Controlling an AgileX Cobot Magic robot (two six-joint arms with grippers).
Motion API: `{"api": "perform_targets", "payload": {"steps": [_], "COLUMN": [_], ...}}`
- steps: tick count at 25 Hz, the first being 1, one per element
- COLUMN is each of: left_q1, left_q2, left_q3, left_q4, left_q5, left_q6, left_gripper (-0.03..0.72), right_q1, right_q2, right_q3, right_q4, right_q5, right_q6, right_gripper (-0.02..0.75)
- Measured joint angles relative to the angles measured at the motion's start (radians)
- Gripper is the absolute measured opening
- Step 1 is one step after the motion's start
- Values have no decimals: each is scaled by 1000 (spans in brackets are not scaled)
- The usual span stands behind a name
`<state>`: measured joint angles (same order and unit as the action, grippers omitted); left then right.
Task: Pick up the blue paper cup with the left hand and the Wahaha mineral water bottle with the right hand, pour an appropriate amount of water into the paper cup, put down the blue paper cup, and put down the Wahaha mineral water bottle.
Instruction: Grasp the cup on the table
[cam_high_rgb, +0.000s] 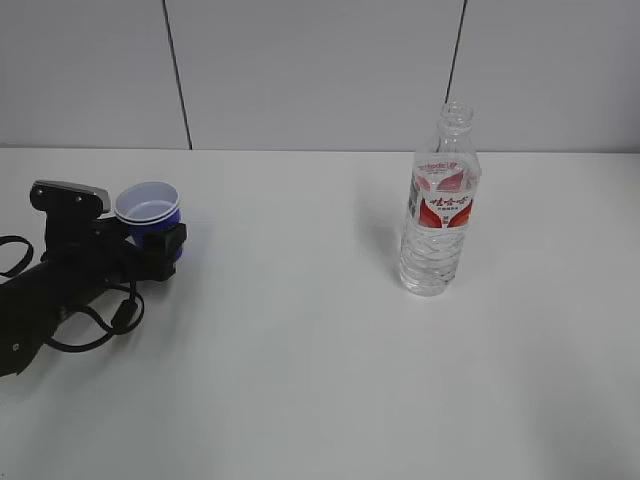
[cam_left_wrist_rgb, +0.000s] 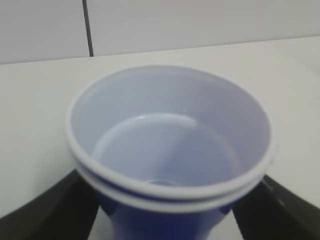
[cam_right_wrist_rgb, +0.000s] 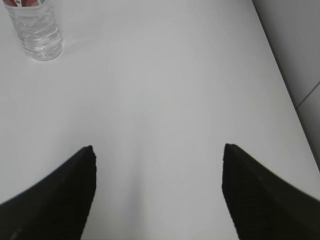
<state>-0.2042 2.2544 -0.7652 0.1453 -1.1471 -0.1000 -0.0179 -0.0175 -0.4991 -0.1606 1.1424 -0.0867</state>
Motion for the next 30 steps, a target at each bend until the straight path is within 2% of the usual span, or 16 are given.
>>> {"api": "perform_targets", "payload": {"steps": [30], "left_q1": [0], "left_q2": [48], "left_q3": [-56], "left_q4": [8], "left_q5": [0], "left_q6": [-49], "left_gripper": [619], "right_q1": [0], "right_q2": [0], "right_q3": [0], "right_q4": [2], "right_q5": [0], "right_q6": [0], "right_gripper": [587]}}
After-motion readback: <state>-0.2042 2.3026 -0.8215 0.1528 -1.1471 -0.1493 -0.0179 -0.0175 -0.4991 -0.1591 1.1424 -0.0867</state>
